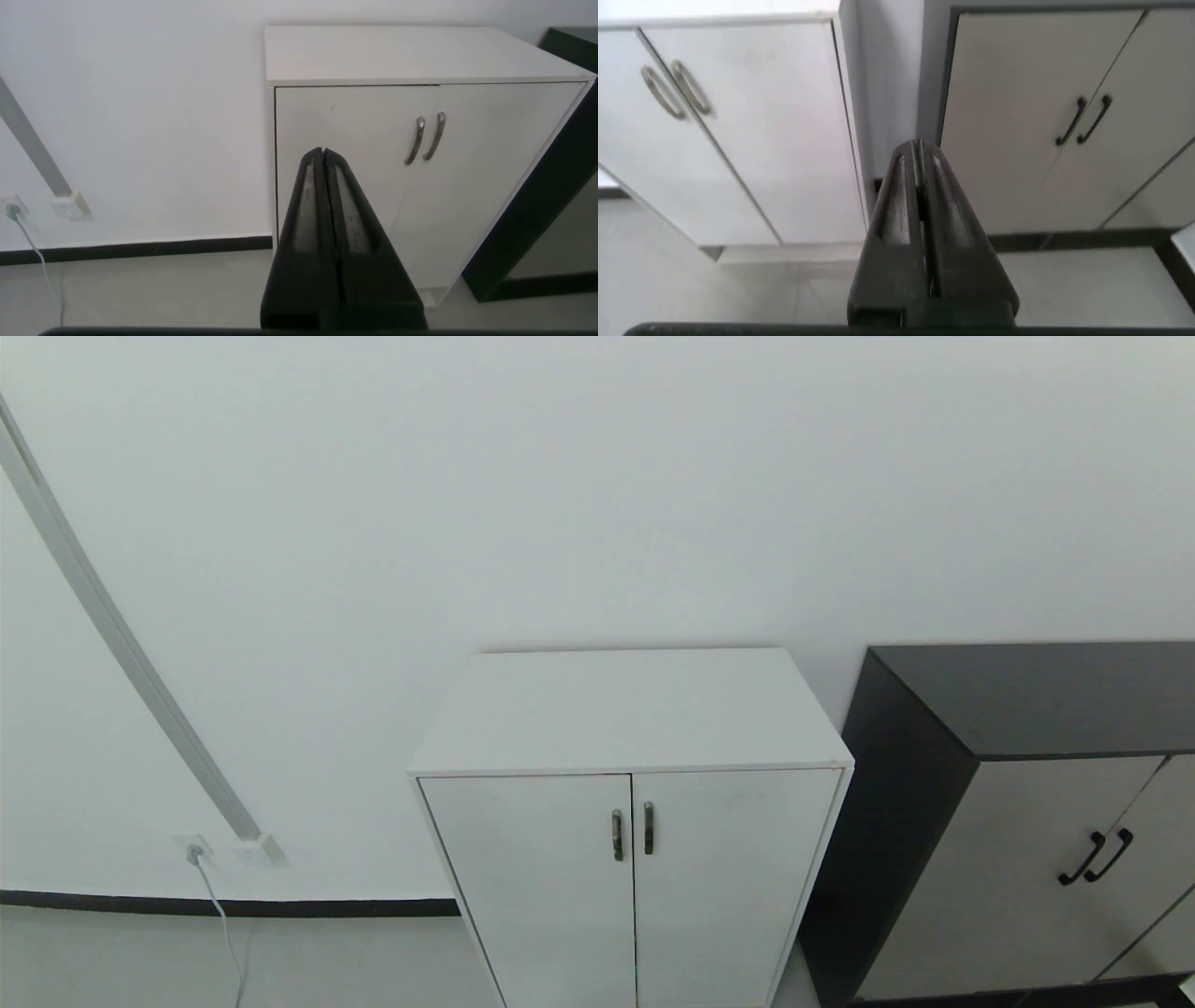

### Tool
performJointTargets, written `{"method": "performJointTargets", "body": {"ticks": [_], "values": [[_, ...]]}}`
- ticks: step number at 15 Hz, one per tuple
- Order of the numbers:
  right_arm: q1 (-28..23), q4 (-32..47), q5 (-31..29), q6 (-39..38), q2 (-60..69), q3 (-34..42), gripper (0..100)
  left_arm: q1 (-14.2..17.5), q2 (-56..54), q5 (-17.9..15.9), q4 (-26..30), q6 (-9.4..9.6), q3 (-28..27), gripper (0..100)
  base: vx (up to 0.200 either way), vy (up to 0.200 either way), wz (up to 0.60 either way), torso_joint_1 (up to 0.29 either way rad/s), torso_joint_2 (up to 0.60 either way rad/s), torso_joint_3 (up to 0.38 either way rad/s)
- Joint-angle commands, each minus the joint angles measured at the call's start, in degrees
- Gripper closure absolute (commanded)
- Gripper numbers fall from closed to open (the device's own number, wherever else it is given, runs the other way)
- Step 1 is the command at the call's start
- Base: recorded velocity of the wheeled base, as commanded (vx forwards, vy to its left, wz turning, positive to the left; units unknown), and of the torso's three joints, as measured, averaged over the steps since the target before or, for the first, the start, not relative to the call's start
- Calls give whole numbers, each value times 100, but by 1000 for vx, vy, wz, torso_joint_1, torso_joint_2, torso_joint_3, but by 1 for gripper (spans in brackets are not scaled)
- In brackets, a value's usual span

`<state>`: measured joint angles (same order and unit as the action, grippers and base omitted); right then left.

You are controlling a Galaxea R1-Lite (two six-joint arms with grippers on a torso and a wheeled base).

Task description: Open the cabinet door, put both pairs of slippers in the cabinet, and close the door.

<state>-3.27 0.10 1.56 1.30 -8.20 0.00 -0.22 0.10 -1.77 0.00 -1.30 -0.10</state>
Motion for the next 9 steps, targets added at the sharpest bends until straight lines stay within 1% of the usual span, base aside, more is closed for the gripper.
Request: {"method": "performJointTargets", "body": {"ticks": [1, 3, 4, 5, 7, 9], "values": [[2, -1, 2, -7, 346, 0, 100, 4, -1, 1, 0, -1, 1, 100, 0, 0, 0, 0, 0, 0], [45, -1, 20, -51, 390, 0, 100, 4, -1, 1, 0, -1, 1, 100, 0, 0, 0, 0, 0, 0], [292, -1, 37, -166, 557, 0, 100, 4, -1, 10, 0, -1, 1, 100, 0, 0, 0, 0, 0, 0], [415, -1, 37, -174, 645, 0, 100, 4, -1, 1, 0, -1, 1, 100, 0, 0, 0, 0, 0, 0], [344, -1, 37, -174, 812, -9, 100, 4, -1, 1, 0, -1, 1, 100, 0, 0, 0, 0, 0, 0], [335, -1, -200, -192, 820, -9, 100, 4, -1, 1, 0, -1, 1, 100, 0, 0, 0, 0, 0, 0]]}}
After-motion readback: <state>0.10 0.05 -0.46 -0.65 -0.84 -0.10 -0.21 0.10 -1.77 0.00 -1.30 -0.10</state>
